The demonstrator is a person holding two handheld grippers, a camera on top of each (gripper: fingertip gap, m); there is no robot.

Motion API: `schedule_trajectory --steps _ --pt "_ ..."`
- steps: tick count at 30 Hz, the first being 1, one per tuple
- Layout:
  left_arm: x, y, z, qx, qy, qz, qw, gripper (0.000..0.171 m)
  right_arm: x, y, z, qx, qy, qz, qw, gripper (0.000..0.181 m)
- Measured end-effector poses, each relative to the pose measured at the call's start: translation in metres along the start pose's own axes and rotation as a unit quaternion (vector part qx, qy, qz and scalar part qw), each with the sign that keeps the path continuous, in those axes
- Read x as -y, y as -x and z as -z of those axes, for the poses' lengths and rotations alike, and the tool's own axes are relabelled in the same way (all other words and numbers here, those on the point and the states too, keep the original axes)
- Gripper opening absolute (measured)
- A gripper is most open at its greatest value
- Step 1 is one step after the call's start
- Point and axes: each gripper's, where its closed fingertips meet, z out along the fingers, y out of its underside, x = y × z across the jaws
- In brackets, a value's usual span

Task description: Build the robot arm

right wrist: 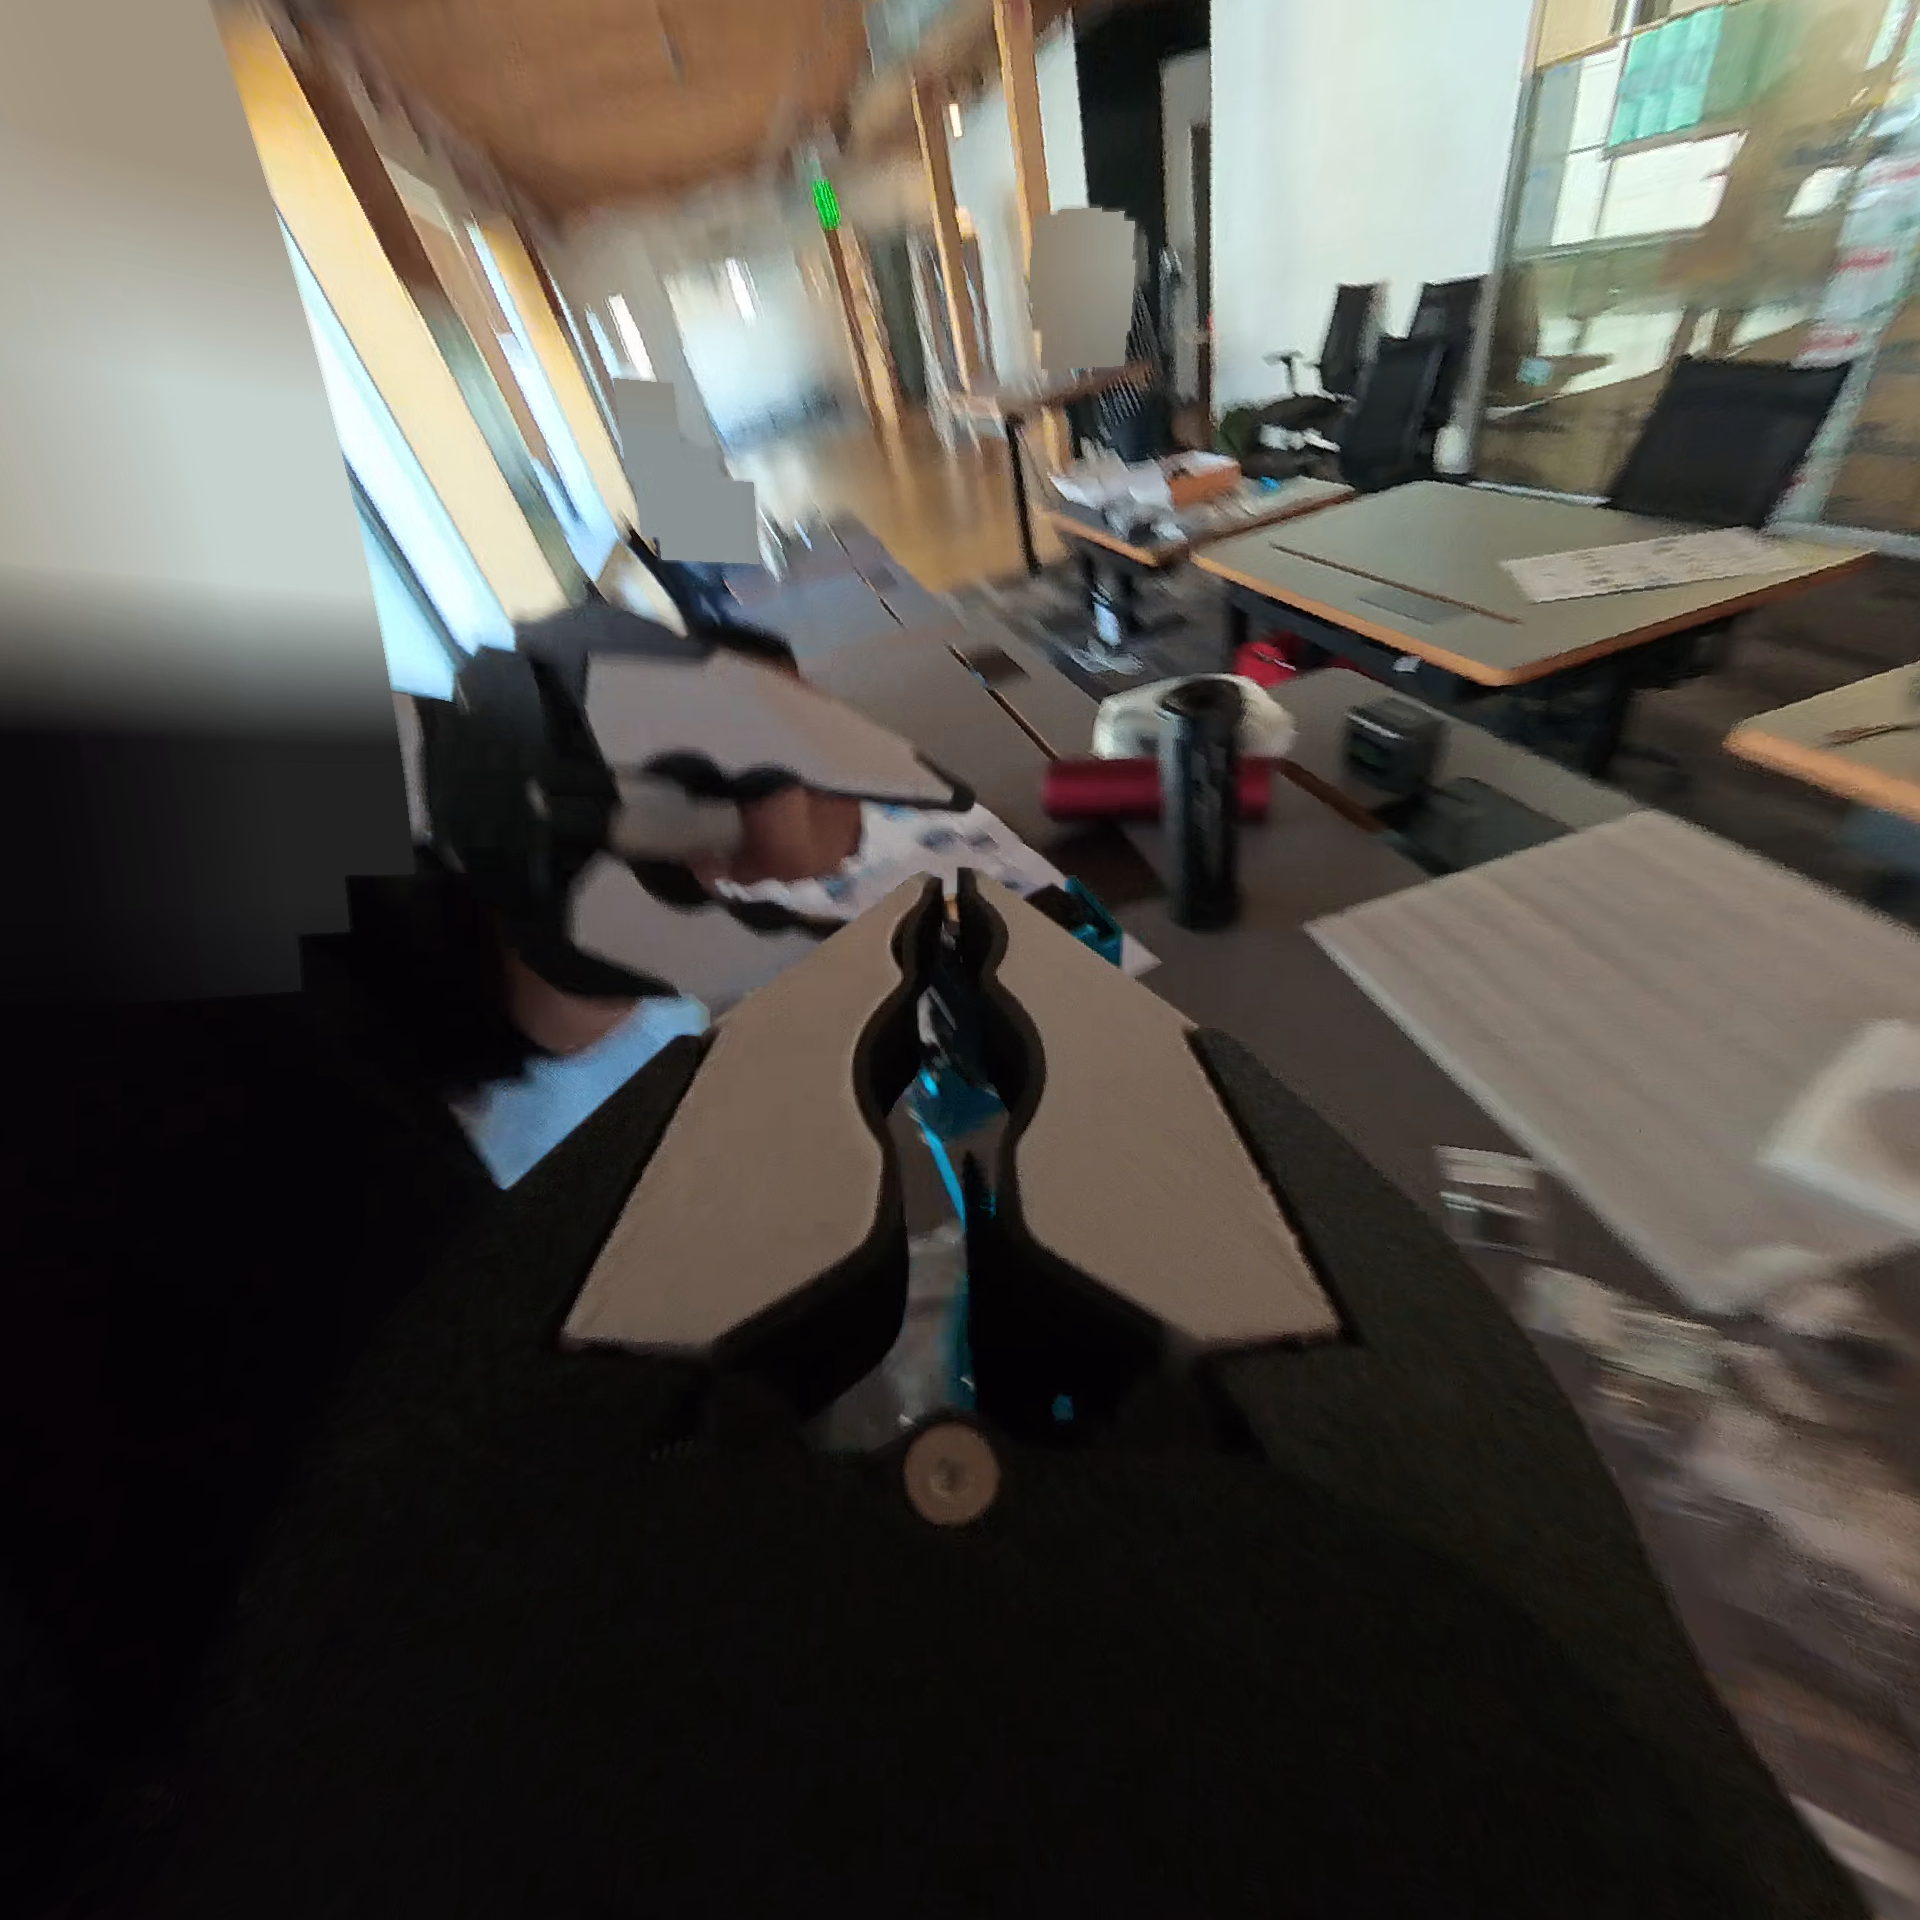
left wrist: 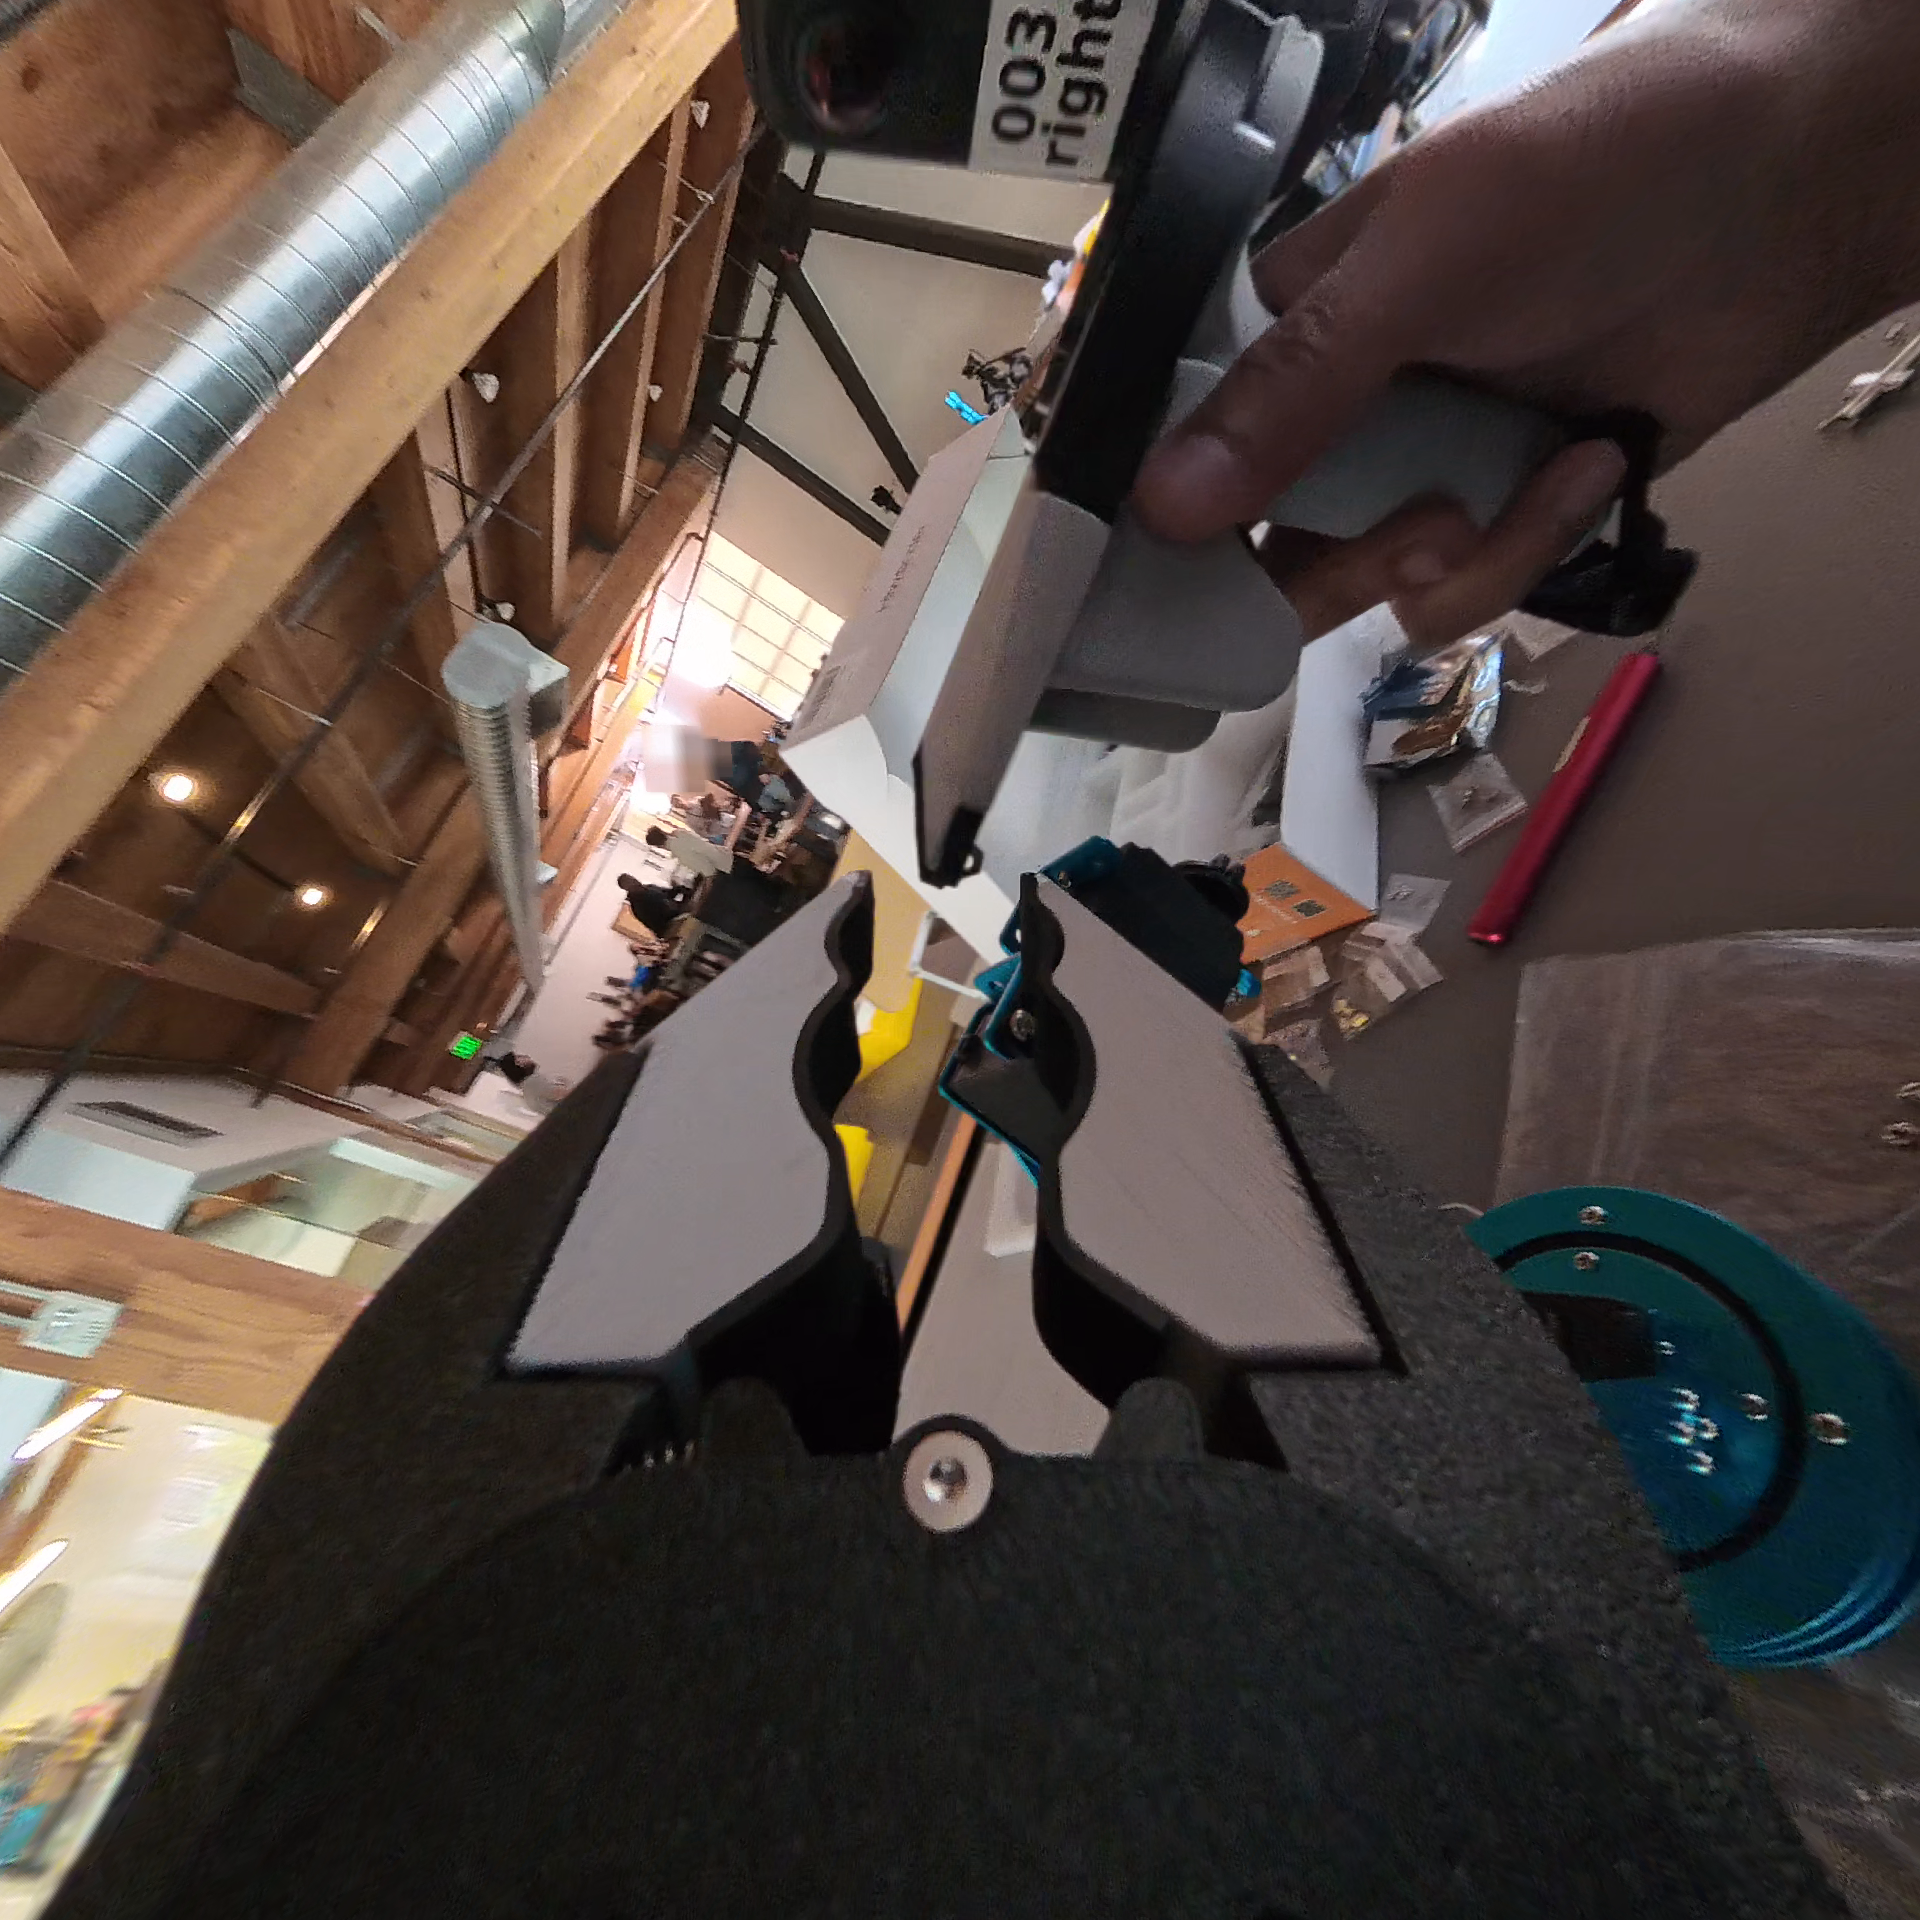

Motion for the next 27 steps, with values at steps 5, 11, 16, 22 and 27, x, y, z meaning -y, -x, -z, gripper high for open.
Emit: schedule_trajectory --steps 5,11,16,22,27 --pt "-0.007 -0.004 -0.006 0.011 0.02 -0.038 0.999 0.026 0.012 -0.002 0.0 0.06 -0.069 -0.142 0.986 0.001" --pt "-0.009 0.007 -0.013 0.056 0.034 -0.048 0.997 0.019 0.013 -0.005 -0.004 0.091 -0.109 -0.23 0.963 0.001" --pt "-0.006 0.011 -0.014 0.066 0.028 -0.041 0.997 0.017 0.005 -0.005 -0.009 0.066 -0.095 -0.202 0.973 0.001" --pt "-0.005 0.012 -0.017 0.07 0.032 -0.03 0.997 0.011 0.009 -0.009 -0.006 0.034 -0.094 -0.143 0.985 0.001" --pt "-0.006 0.014 -0.019 0.069 0.035 0.0 0.997 0.016 0.009 -0.01 -0.004 -0.002 -0.083 -0.086 0.993 0.001"
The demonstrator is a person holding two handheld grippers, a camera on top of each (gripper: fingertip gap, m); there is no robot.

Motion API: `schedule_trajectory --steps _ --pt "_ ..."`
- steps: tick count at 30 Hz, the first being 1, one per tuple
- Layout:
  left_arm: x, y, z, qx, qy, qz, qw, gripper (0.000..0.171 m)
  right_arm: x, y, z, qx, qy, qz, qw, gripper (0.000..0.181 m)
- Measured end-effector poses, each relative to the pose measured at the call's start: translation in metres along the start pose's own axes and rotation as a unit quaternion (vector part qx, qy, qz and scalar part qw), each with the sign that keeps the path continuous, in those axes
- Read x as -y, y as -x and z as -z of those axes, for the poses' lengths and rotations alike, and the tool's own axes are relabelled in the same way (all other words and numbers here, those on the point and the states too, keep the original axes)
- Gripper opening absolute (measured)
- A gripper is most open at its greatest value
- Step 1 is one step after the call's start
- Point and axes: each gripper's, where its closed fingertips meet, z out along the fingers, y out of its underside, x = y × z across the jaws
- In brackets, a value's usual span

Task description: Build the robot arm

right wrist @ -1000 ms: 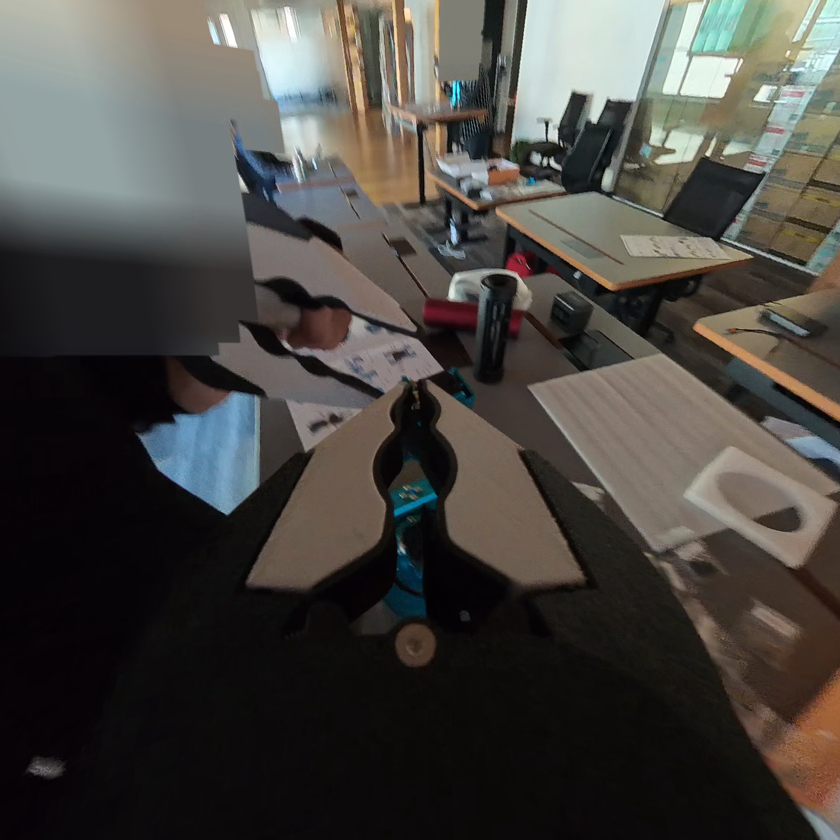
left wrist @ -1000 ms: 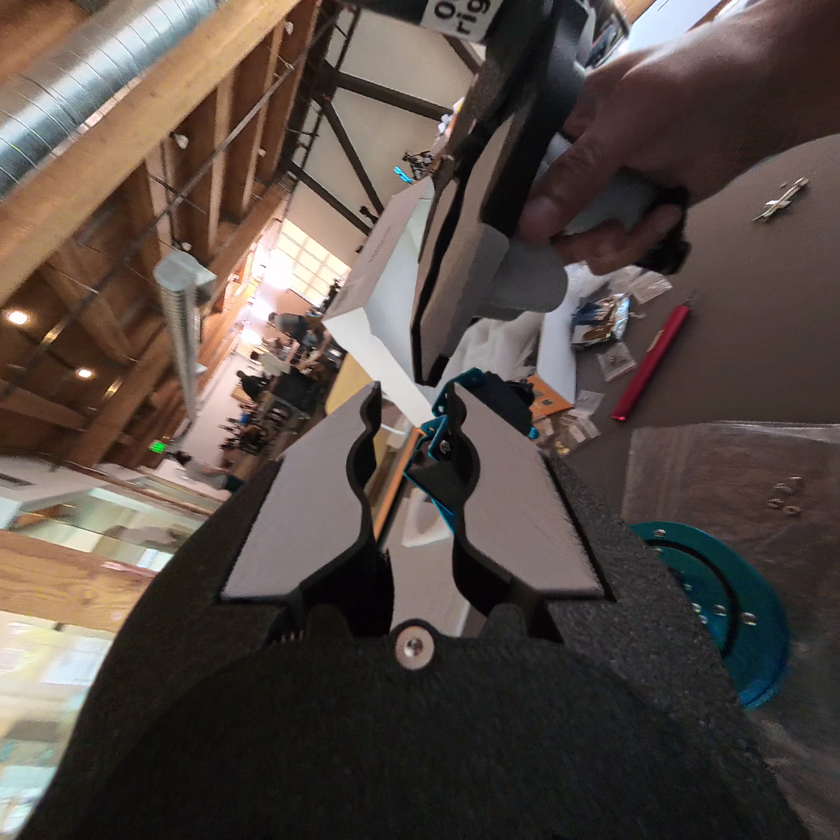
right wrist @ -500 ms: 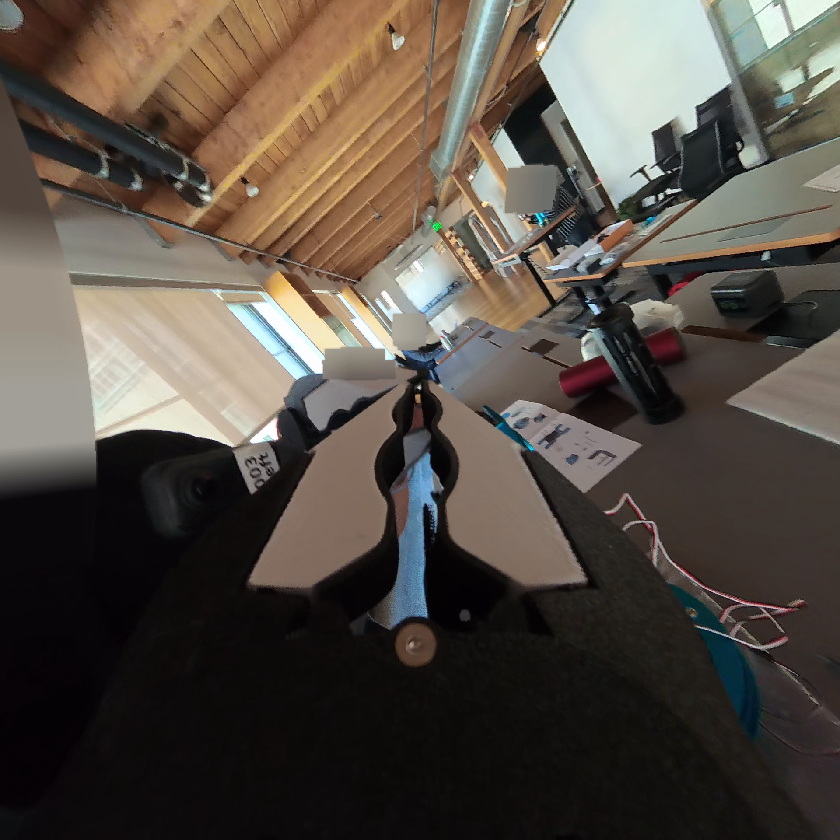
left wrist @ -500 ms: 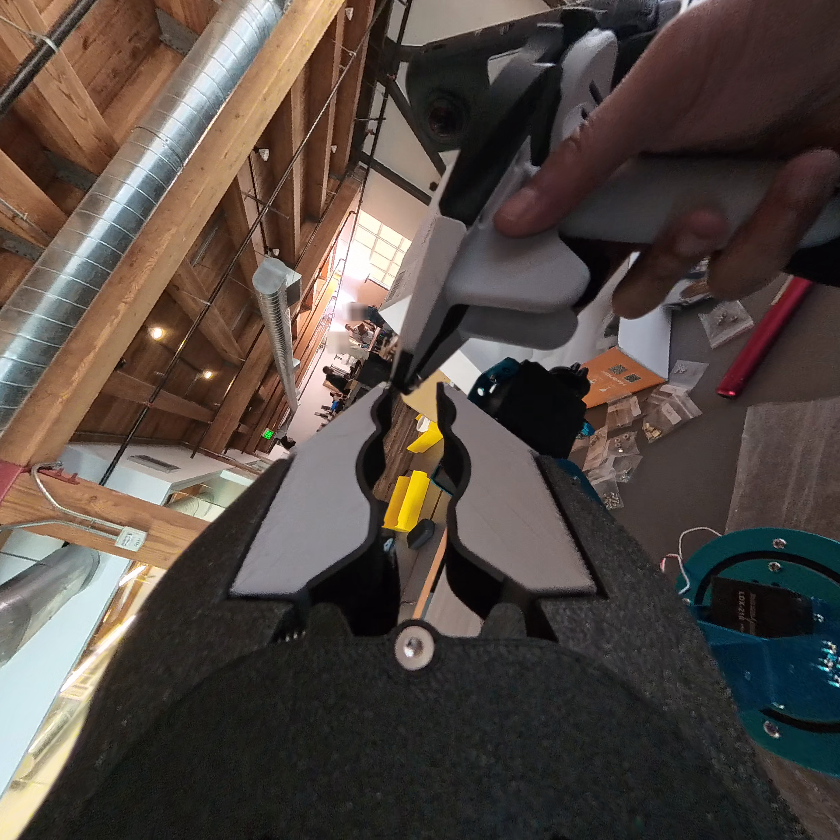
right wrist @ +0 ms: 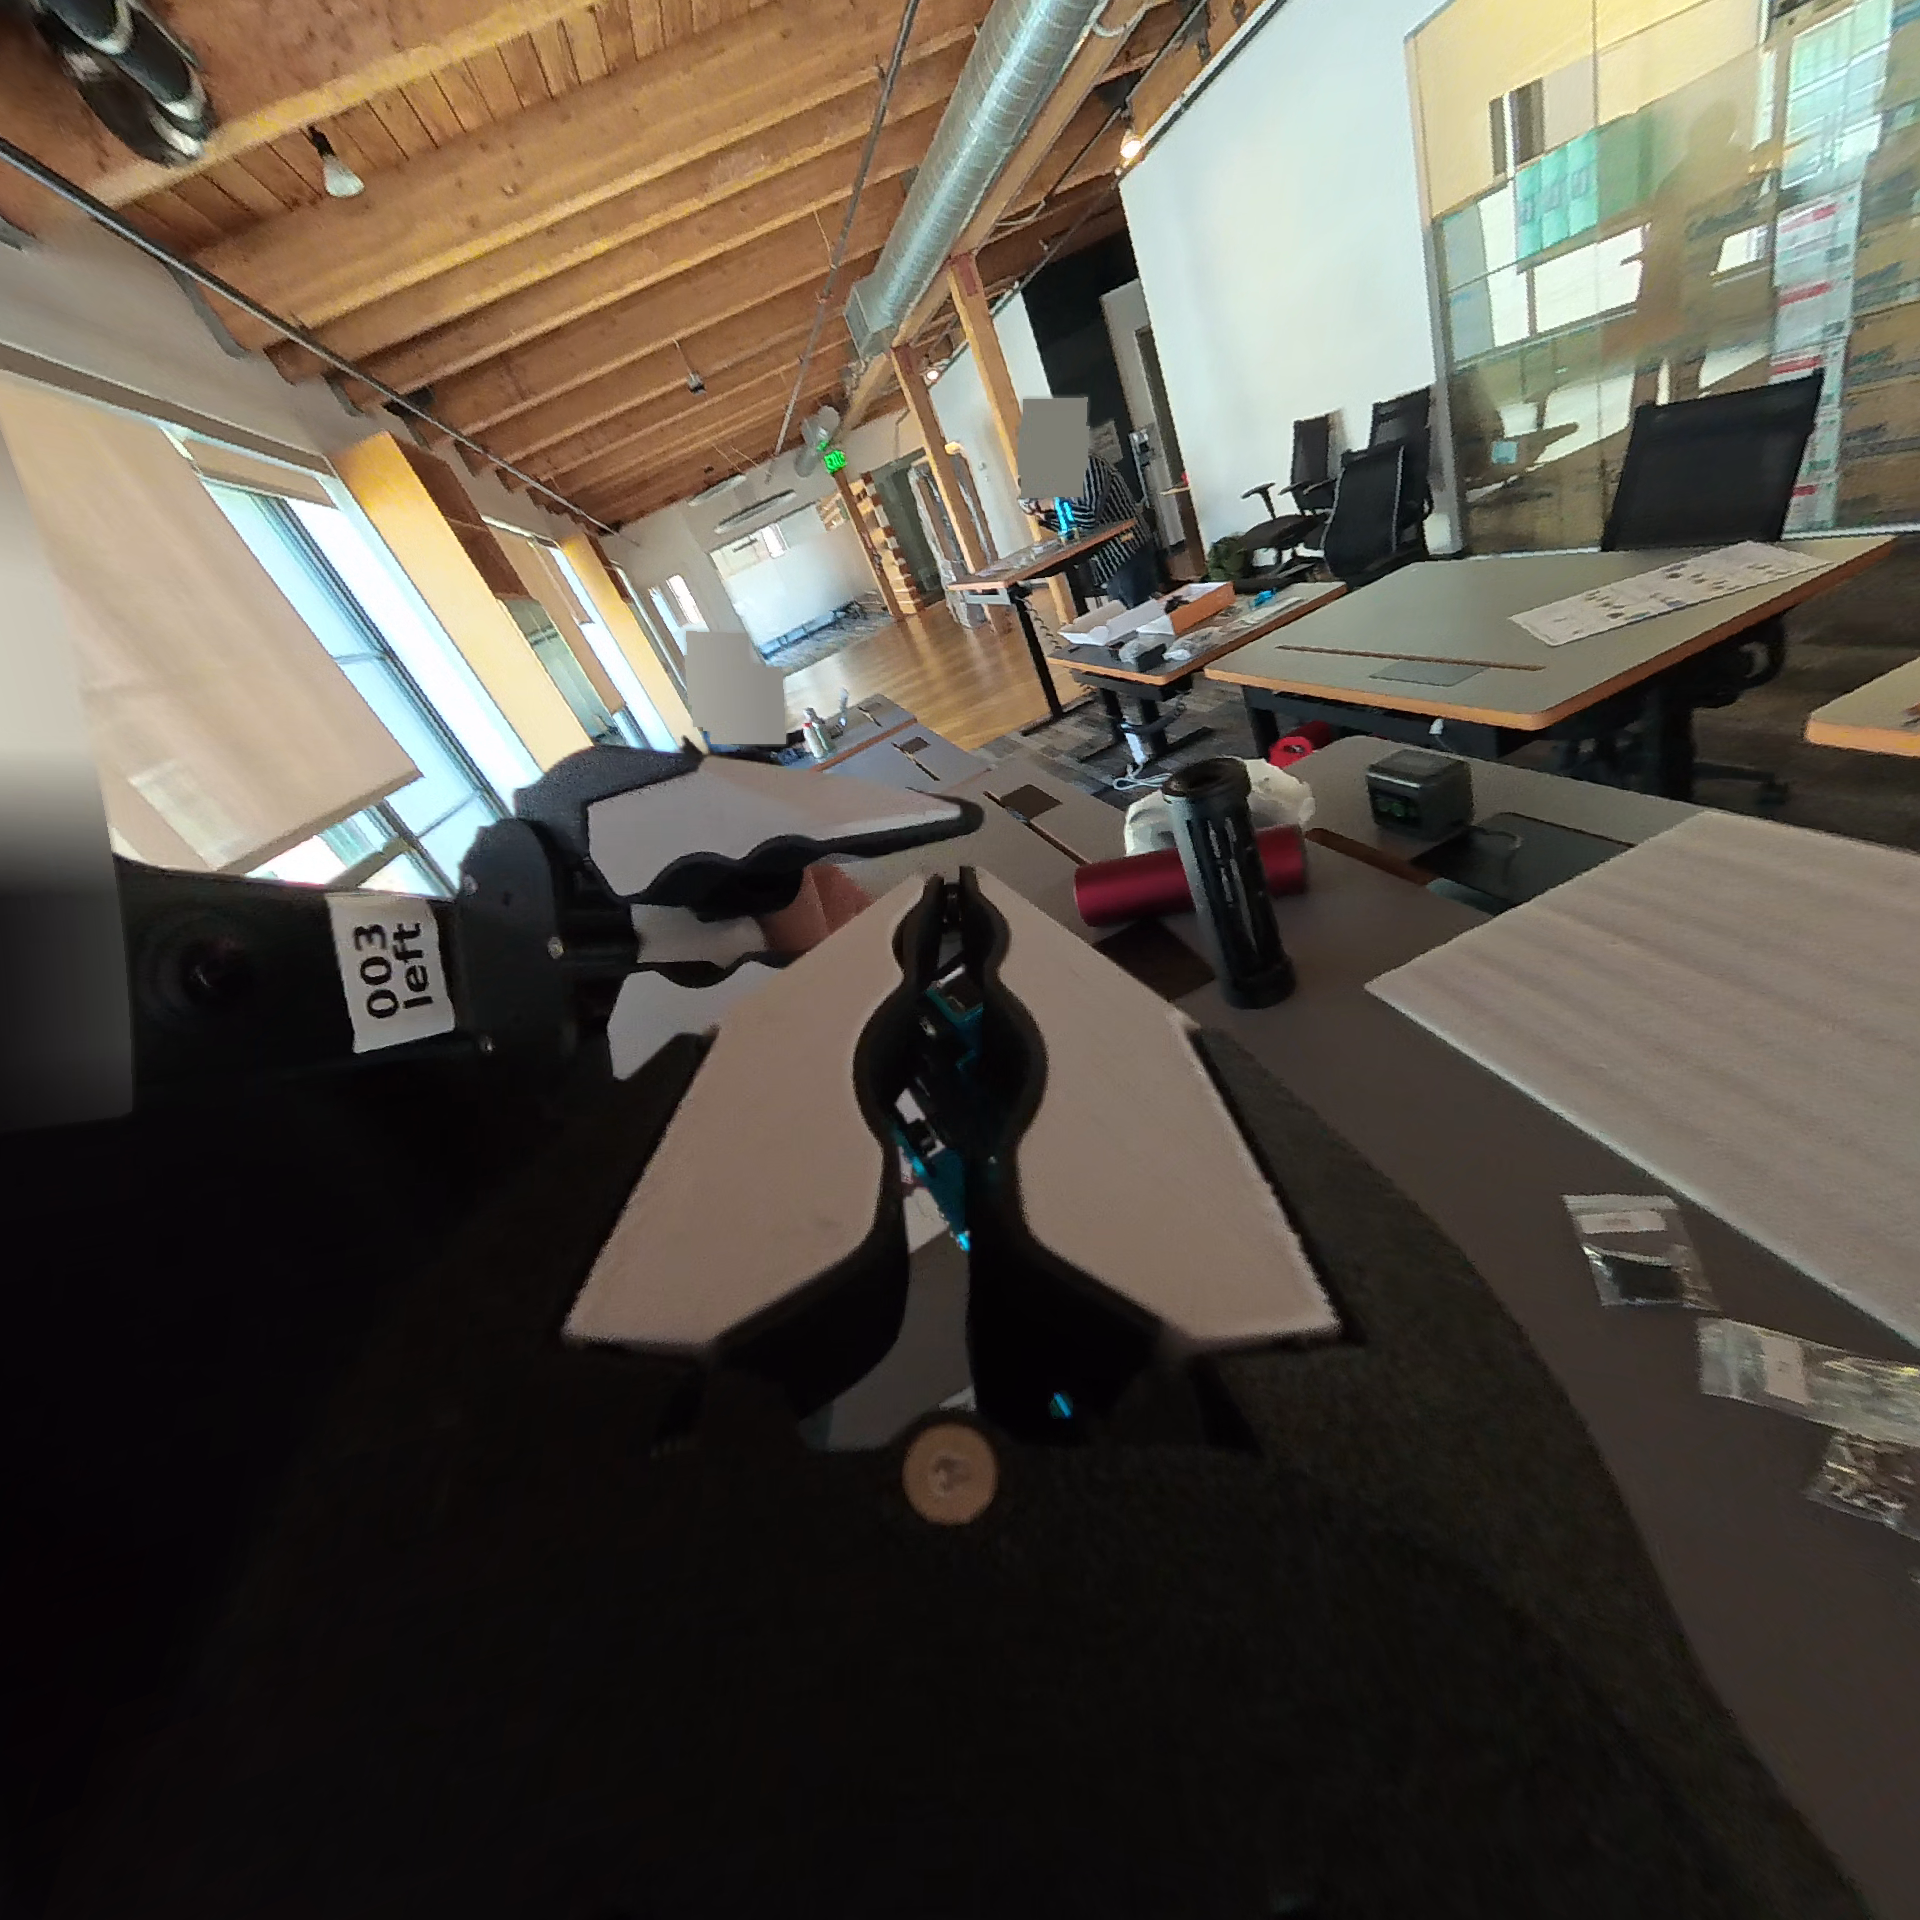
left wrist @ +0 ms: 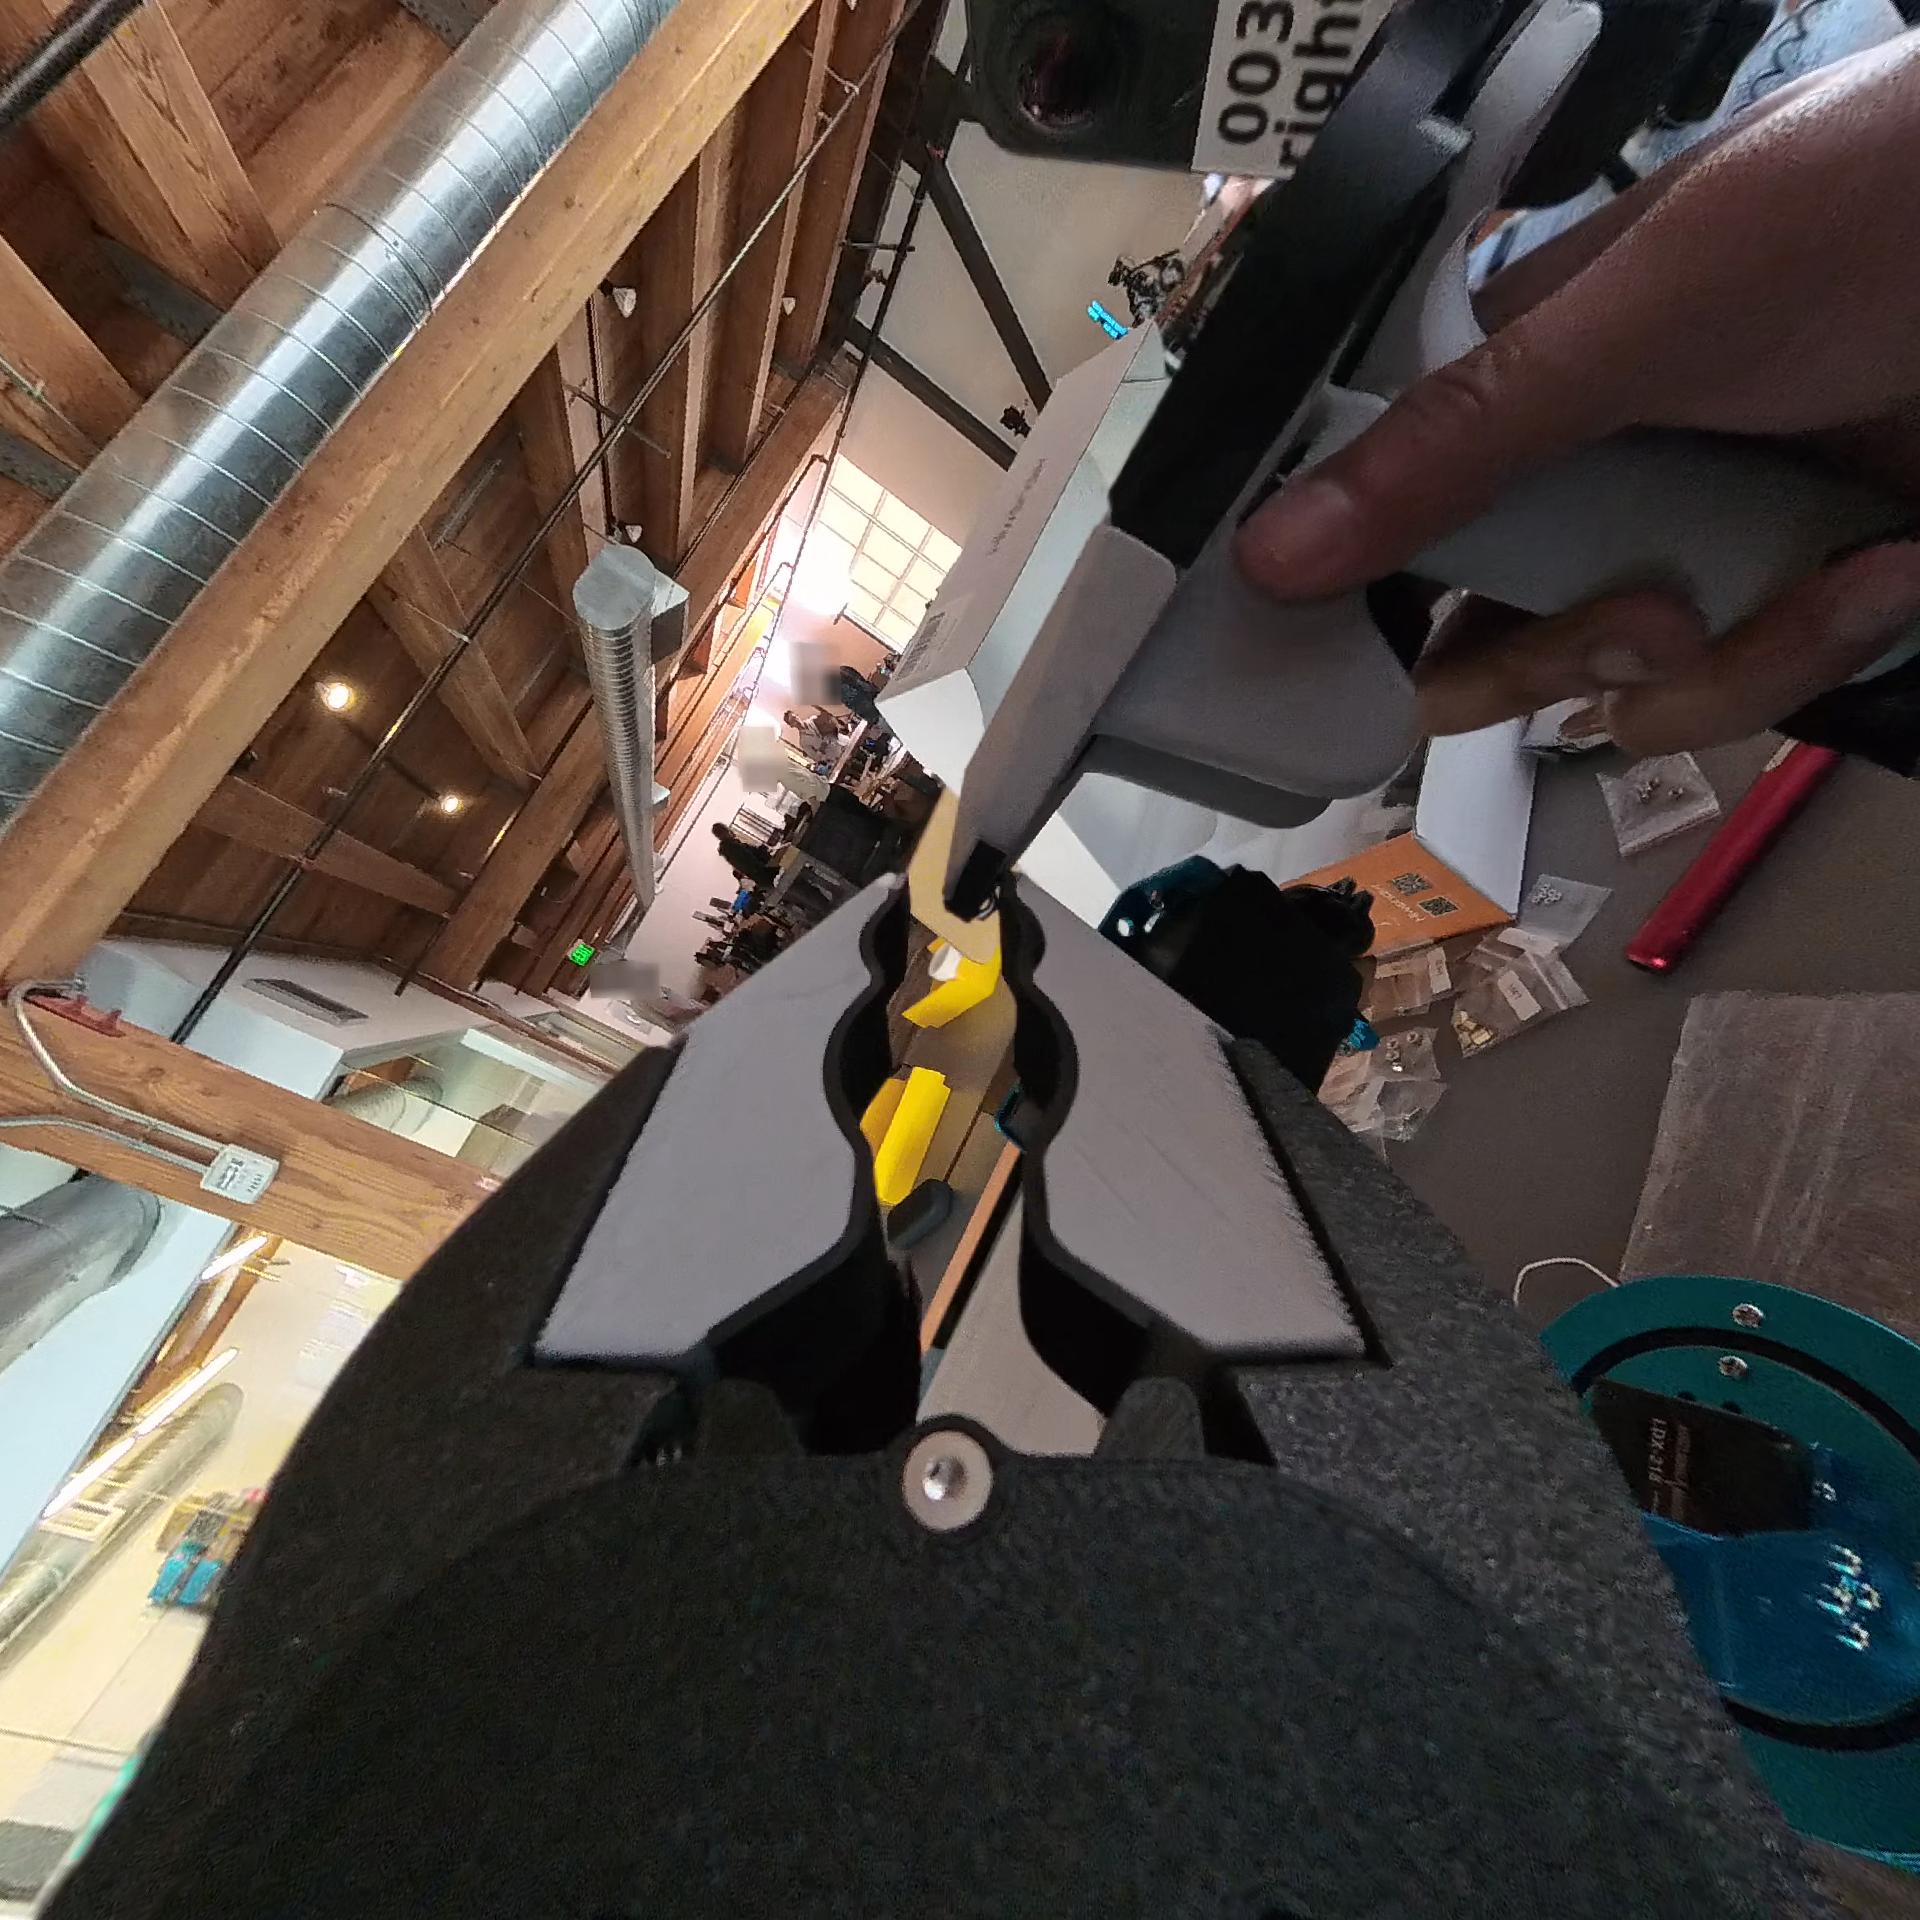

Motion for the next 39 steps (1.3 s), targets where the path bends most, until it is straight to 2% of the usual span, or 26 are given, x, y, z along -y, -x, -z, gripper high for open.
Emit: schedule_trajectory --steps 2,5,14,16,18,20,22,25,27,31,34,36,39 --pt "-0.001 0.0 -0.001 0.001 0.005 0.001 1.0 0.017 -0.001 -0.001 0.001 -0.006 0.005 0.005 1.0 0.001" --pt "-0.003 -0.005 -0.003 -0.006 0.013 -0.015 1.0 0.008 -0.002 -0.006 0.003 -0.017 0.01 0.019 1.0 0.001" --pt "0.001 -0.007 -0.001 0.002 0.007 -0.03 1.0 0.007 0.001 -0.002 0.005 -0.03 0.022 0.073 0.997 0.002" --pt "0.006 -0.007 0.002 -0.003 -0.006 -0.029 1.0 0.007 0.004 0.005 0.007 -0.005 0.025 0.053 0.998 0.002" --pt "0.01 -0.009 0.005 -0.017 -0.02 -0.022 0.999 0.007 0.002 0.011 0.011 0.048 0.027 -0.003 0.998 0.003" --pt "0.012 -0.011 0.006 -0.036 -0.03 -0.005 0.999 0.006 0.002 0.02 0.015 0.123 0.031 -0.077 0.989 0.014" --pt "0.011 -0.015 0.004 -0.061 -0.029 0.014 0.998 0.006 -0.002 0.017 0.017 0.14 0.037 -0.106 0.984 0.014" --pt "0.004 -0.022 -0.001 -0.089 -0.021 0.016 0.996 0.005 -0.008 0.004 0.018 0.114 0.055 -0.08 0.989 0.009" --pt "0.002 -0.017 -0.001 -0.082 -0.026 0.025 0.996 0.0 -0.002 -0.011 0.023 0.081 0.039 -0.067 0.994 0.009" --pt "0.004 -0.003 0.008 -0.11 -0.039 0.108 0.987 0.005 0.01 -0.027 0.046 0.042 0.01 -0.031 0.999 0.01" --pt "0.003 -0.001 0.016 -0.165 -0.037 0.185 0.968 0.01 0.0 -0.039 0.055 -0.018 0.027 0.034 0.999 0.011" --pt "0.001 -0.006 0.021 -0.213 -0.025 0.223 0.951 0.014 -0.006 -0.032 0.053 -0.027 0.04 0.08 0.996 0.012" --pt "-0.003 0.0 0.028 -0.234 -0.022 0.252 0.939 0.013 -0.026 -0.026 0.045 -0.053 0.095 0.15 0.983 0.015"
